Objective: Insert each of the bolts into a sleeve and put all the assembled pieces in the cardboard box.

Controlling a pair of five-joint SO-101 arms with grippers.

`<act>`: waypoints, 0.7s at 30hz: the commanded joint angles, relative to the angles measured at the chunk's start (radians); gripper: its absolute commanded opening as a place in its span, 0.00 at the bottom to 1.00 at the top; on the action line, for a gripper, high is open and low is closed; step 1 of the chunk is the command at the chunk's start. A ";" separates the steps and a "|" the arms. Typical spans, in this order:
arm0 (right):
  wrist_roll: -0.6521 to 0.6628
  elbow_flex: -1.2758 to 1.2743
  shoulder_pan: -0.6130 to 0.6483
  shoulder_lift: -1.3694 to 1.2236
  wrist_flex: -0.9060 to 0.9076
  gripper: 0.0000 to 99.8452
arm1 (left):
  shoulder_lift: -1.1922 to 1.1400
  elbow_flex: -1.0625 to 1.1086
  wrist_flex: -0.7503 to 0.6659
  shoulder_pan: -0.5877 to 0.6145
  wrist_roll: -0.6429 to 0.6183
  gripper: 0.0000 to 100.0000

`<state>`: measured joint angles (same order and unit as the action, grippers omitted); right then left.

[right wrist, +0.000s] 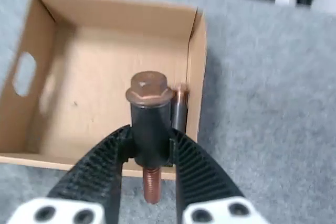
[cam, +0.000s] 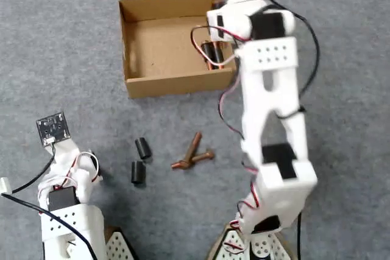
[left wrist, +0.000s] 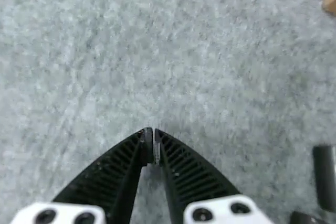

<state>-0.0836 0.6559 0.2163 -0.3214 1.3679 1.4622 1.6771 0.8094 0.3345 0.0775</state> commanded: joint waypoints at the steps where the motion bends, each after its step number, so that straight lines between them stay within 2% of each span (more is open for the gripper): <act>1: 0.017 0.159 0.012 -0.128 0.003 0.00 | 0.008 0.005 -0.028 0.014 0.008 0.02; 12: 0.038 0.479 0.030 -0.518 0.003 0.00 | 0.008 0.006 -0.023 0.014 0.005 0.02; 21: 0.038 0.579 0.091 -0.667 -0.005 0.00 | 0.008 0.006 -0.018 0.015 0.005 0.02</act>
<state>-0.0591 1.1699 0.2839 -0.9858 1.3694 1.4622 1.6817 0.8017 0.3360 0.0775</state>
